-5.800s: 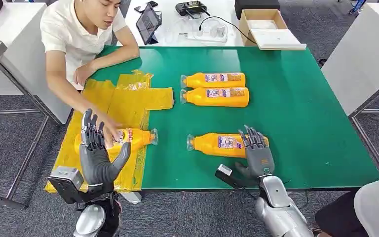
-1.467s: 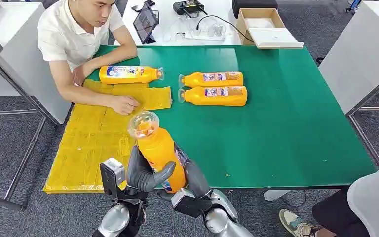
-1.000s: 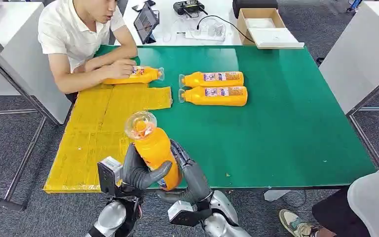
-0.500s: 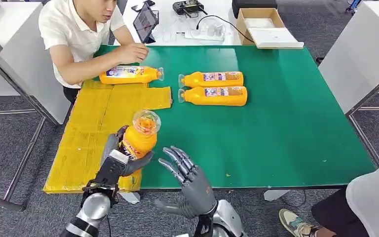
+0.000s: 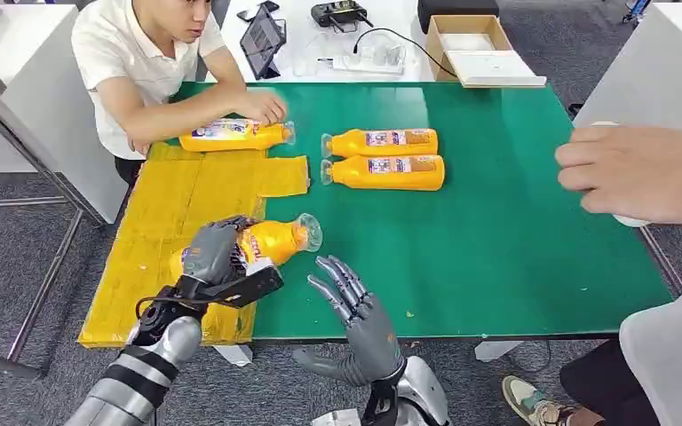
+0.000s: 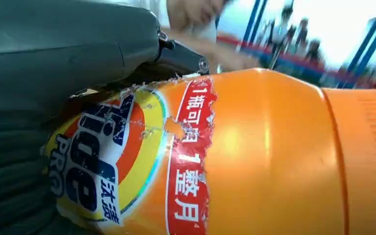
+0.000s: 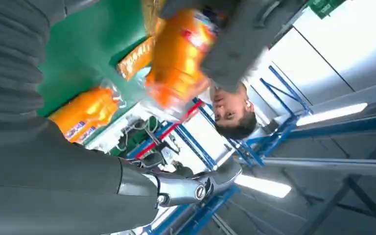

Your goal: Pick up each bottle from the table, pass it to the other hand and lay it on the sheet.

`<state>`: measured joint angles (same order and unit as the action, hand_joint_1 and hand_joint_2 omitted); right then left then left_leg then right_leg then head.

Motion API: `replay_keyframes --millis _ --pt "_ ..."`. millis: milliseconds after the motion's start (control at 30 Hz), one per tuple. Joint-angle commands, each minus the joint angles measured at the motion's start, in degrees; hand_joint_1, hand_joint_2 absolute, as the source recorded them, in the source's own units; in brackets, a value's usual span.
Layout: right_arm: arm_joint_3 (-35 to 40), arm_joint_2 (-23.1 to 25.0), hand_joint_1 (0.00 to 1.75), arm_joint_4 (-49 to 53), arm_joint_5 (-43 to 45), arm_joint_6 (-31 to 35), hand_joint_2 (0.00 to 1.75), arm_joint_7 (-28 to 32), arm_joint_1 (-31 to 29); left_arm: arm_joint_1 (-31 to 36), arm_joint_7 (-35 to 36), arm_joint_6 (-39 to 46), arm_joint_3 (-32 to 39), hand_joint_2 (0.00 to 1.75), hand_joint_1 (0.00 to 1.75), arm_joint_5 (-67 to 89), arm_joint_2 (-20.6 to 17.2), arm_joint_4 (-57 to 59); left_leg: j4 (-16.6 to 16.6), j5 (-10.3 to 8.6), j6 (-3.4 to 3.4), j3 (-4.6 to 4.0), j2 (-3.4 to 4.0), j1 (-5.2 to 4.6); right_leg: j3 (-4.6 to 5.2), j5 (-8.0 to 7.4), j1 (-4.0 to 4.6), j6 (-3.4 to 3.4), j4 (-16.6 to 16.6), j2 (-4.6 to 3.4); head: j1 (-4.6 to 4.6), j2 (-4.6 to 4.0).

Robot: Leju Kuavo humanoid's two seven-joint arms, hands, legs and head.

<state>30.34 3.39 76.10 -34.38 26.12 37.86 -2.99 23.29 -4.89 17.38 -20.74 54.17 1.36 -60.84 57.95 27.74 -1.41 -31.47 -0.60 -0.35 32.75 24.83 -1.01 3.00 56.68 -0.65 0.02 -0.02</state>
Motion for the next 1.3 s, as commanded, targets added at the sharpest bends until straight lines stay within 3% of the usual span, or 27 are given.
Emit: replay_keyframes --millis 33,467,500,533,867,1067,1100,1200,1300 --pt "-0.17 2.12 0.0 -10.37 1.63 -1.15 1.75 1.9 -3.05 15.34 3.32 -0.46 -3.88 1.75 1.75 4.04 3.17 35.73 -0.09 -0.07 0.1 0.14 -0.08 0.07 -0.21 -0.04 0.08 -0.11 -0.12 0.17 0.02 0.02" --pt "2.47 2.75 0.0 -13.32 4.22 -1.21 1.75 2.14 -4.97 18.07 5.37 -6.23 -1.58 1.75 1.75 3.09 5.71 42.34 -0.06 -0.11 0.16 0.22 0.15 0.07 -0.18 -0.12 0.08 -0.13 -0.05 -0.06 0.02 0.02" --pt "3.4 2.69 0.0 -14.07 4.83 -0.64 1.75 2.14 -5.2 18.01 4.24 -6.17 -0.29 1.75 0.42 1.89 6.17 42.41 -0.06 -0.09 0.15 0.25 0.17 0.06 -0.2 -0.1 0.07 -0.12 -0.02 -0.09 0.0 0.02" --pt "3.4 2.69 0.0 -14.07 4.83 -0.64 1.75 2.14 -5.2 18.01 4.24 -6.17 -0.29 1.75 0.0 1.89 6.17 42.41 -0.04 -0.07 0.13 0.29 0.13 0.04 -0.22 -0.06 0.05 -0.08 0.03 -0.07 0.0 0.0" --pt "3.69 2.51 0.0 -14.14 5.19 -0.64 1.75 2.14 -5.14 17.96 3.19 -7.18 0.84 1.75 0.0 0.53 6.33 42.28 -0.07 -0.12 0.2 0.27 0.13 0.1 -0.24 -0.09 0.1 -0.11 0.05 -0.06 0.0 0.0" --pt "7.05 1.33 0.0 -15.44 8.33 1.88 1.75 2.14 -5.92 15.6 -12.59 -12.59 12.84 1.75 0.0 -16.37 7.86 36.74 -0.07 -0.15 0.21 0.24 0.12 0.09 -0.24 -0.12 0.08 -0.13 0.03 -0.07 0.02 0.0" --pt "7.62 1.12 0.0 -15.69 8.75 2.47 1.75 2.14 -6.04 14.12 -16.9 -10.21 14.6 1.75 0.0 -19.54 8.66 33.75 -0.07 -0.13 0.18 0.28 0.08 0.04 -0.26 -0.08 0.04 -0.09 0.05 -0.05 0.0 0.02" --pt "8.2 0.93 0.0 -15.86 9.12 3.04 1.75 2.14 -5.94 11.03 -20.76 3.02 10.01 1.75 0.0 -17.76 9.12 26.67 -0.11 -0.16 0.21 0.26 0.06 0.09 -0.28 -0.12 0.09 -0.14 -0.03 0.01 0.0 0.02" --pt "8.2 0.98 0.0 -15.76 9.03 3.18 1.75 2.14 -5.81 8.09 -25.38 2.28 12.58 1.75 0.0 -25.34 10.28 20.74 -0.08 -0.17 0.28 0.17 0.08 0.19 -0.22 -0.15 0.2 -0.23 -0.07 0.07 0.02 0.02"
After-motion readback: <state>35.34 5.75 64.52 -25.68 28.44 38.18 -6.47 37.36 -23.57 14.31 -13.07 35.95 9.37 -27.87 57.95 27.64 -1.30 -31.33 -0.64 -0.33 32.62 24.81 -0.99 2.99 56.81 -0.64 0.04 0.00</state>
